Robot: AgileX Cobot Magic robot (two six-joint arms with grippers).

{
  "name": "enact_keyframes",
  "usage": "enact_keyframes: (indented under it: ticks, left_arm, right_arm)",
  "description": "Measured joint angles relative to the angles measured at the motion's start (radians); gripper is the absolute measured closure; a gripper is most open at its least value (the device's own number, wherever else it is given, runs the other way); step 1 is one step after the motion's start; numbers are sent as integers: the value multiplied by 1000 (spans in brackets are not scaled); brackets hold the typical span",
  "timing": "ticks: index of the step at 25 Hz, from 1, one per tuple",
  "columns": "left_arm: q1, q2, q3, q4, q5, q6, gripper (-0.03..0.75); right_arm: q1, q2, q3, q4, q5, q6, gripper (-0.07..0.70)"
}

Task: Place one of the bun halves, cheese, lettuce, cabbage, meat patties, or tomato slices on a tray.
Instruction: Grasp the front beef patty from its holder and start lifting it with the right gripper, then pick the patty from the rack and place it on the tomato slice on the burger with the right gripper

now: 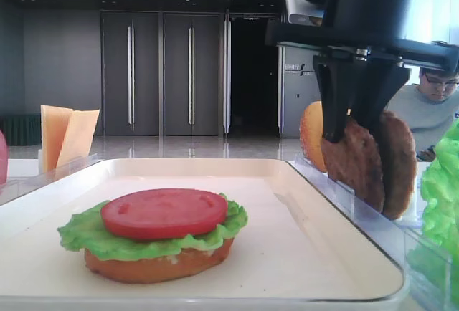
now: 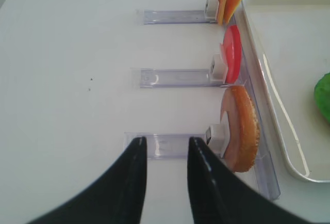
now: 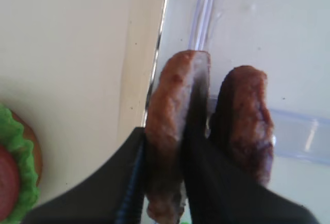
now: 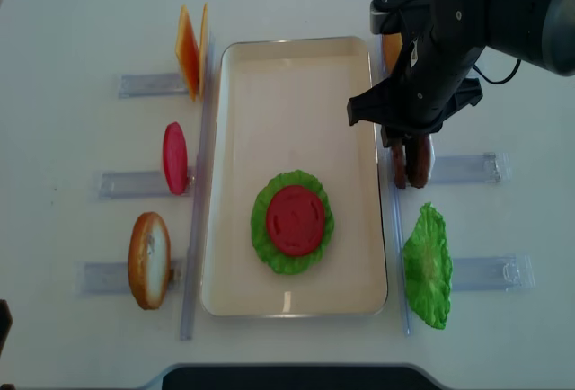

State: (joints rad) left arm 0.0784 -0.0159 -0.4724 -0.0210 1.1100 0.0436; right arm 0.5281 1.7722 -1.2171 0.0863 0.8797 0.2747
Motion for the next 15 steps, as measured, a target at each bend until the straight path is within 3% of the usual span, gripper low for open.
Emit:
enact_keyframes:
  ticks: [15]
  left_arm:
    - [0, 0, 0, 0, 0, 0, 504]
  right_arm:
    - [-4, -20, -1, -9, 19, 0, 466]
